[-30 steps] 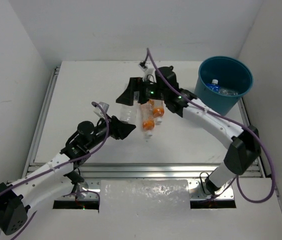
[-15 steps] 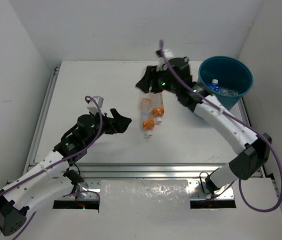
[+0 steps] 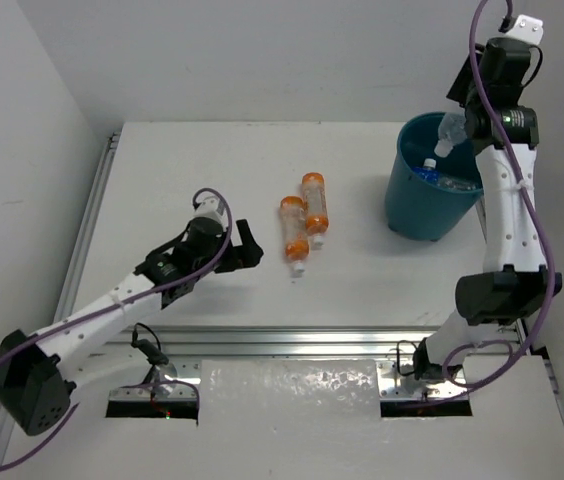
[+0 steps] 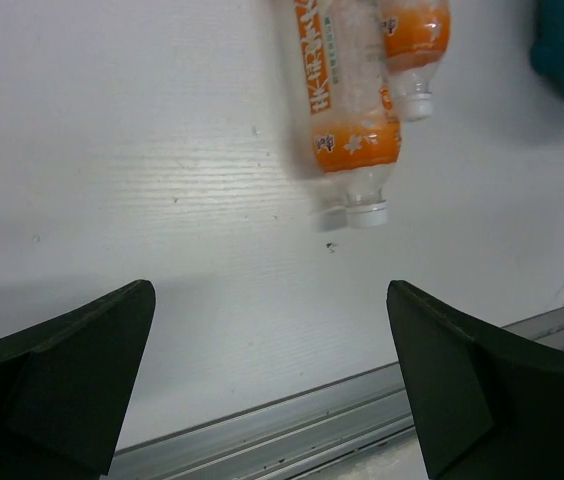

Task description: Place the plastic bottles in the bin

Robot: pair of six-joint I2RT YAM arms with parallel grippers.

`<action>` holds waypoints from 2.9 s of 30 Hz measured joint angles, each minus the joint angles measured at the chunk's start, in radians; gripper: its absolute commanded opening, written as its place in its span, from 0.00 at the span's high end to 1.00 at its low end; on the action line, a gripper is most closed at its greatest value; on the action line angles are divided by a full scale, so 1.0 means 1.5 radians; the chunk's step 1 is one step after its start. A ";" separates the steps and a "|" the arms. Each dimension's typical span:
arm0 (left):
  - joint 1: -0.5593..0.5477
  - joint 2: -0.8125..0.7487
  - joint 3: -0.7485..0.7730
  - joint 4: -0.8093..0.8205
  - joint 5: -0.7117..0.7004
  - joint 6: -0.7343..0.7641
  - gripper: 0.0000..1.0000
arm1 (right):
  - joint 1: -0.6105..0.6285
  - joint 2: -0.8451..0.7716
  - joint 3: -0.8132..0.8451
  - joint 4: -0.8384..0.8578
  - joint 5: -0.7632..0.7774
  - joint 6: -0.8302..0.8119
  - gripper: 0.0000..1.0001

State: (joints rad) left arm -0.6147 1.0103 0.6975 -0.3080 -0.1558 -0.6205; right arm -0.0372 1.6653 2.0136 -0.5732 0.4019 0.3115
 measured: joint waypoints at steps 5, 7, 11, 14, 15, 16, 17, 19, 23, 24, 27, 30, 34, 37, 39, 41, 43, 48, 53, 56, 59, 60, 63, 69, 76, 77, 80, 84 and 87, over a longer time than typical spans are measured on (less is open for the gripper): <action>-0.005 0.096 0.056 -0.012 0.003 -0.018 0.01 | -0.019 0.039 -0.039 -0.049 0.013 0.007 0.01; -0.015 0.140 0.099 -0.021 -0.007 -0.031 0.01 | -0.018 0.040 -0.056 -0.069 0.004 0.020 0.01; -0.057 0.253 0.217 -0.029 -0.051 -0.059 0.01 | -0.007 -0.012 -0.140 -0.078 -0.026 0.045 0.01; -0.081 0.319 0.276 -0.032 -0.087 -0.073 0.02 | 0.022 -0.101 -0.232 -0.081 -0.042 0.057 0.01; -0.087 0.344 0.293 -0.032 -0.099 -0.077 0.03 | 0.036 -0.140 -0.263 -0.079 -0.050 0.061 0.01; -0.090 0.368 0.310 -0.036 -0.110 -0.080 0.04 | 0.050 -0.177 -0.292 -0.076 -0.060 0.066 0.01; -0.092 0.395 0.328 -0.038 -0.122 -0.082 0.07 | 0.065 -0.217 -0.322 -0.076 -0.071 0.071 0.01; -0.092 0.459 0.365 -0.046 -0.146 -0.085 0.09 | 0.087 -0.308 -0.389 -0.061 -0.102 0.080 0.01; -0.092 0.575 0.416 -0.060 -0.175 -0.086 0.11 | 0.098 -0.435 -0.490 -0.050 -0.143 0.097 0.01; -0.092 0.597 0.424 -0.065 -0.180 -0.086 0.12 | 0.099 -0.451 -0.503 -0.051 -0.153 0.100 0.01; -0.092 0.645 0.439 -0.068 -0.181 -0.085 0.25 | 0.104 -0.481 -0.521 -0.053 -0.187 0.108 0.01; -0.091 0.670 0.439 -0.075 -0.184 -0.093 0.62 | 0.106 -0.490 -0.529 -0.052 -0.232 0.113 0.01; -0.081 0.619 0.365 -0.041 -0.183 -0.108 1.00 | 0.112 -0.497 -0.544 -0.036 -0.321 0.125 0.01; -0.062 0.525 0.254 -0.044 -0.187 -0.113 1.00 | 0.121 -0.495 -0.582 0.014 -0.427 0.144 0.01; -0.056 0.449 0.184 -0.036 -0.185 -0.091 1.00 | 0.137 -0.481 -0.616 0.068 -0.507 0.173 0.01; -0.060 0.340 0.119 -0.003 -0.156 -0.054 1.00 | 0.171 -0.451 -0.636 0.121 -0.572 0.206 0.01; -0.072 0.217 0.062 0.076 -0.107 -0.022 1.00 | 0.228 -0.411 -0.639 0.166 -0.598 0.230 0.01; -0.079 -0.010 -0.049 0.300 0.037 0.010 1.00 | 0.368 -0.338 -0.631 0.270 -0.599 0.261 0.01; -0.079 -0.044 -0.087 0.409 0.133 0.008 1.00 | 0.456 -0.275 -0.593 0.315 -0.519 0.258 0.01; -0.069 -0.052 -0.112 0.439 0.146 -0.001 1.00 | 0.497 -0.254 -0.576 0.311 -0.445 0.242 0.01; -0.066 -0.059 -0.126 0.459 0.158 -0.011 1.00 | 0.519 -0.242 -0.571 0.312 -0.392 0.231 0.03; -0.066 -0.064 -0.128 0.463 0.165 -0.012 1.00 | 0.522 -0.235 -0.568 0.311 -0.378 0.228 0.07; -0.071 -0.079 -0.129 0.479 0.201 -0.014 1.00 | 0.528 -0.211 -0.557 0.309 -0.349 0.223 0.02; -0.075 -0.101 -0.130 0.447 0.179 -0.014 1.00 | 0.552 -0.199 -0.530 0.265 -0.263 0.230 0.01; -0.075 -0.089 -0.130 0.468 0.218 -0.014 1.00 | 0.550 -0.146 -0.474 0.242 -0.268 0.222 0.41; -0.075 -0.087 -0.130 0.470 0.218 -0.016 1.00 | 0.548 -0.130 -0.457 0.234 -0.278 0.214 0.63; -0.066 -0.086 -0.136 0.476 0.204 -0.014 1.00 | 0.546 -0.102 -0.423 0.228 -0.305 0.220 1.00; -0.067 -0.107 -0.136 0.455 0.201 -0.001 0.94 | 0.549 -0.112 -0.433 0.241 -0.311 0.218 1.00; -0.073 -0.118 -0.129 0.429 0.199 0.014 0.40 | 0.555 -0.134 -0.456 0.256 -0.305 0.218 1.00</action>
State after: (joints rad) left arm -0.7246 0.8333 0.5037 0.3351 0.1425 -0.5987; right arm 0.7948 1.4651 1.3289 -0.1898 -0.0555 0.6388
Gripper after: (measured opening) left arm 0.492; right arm 0.519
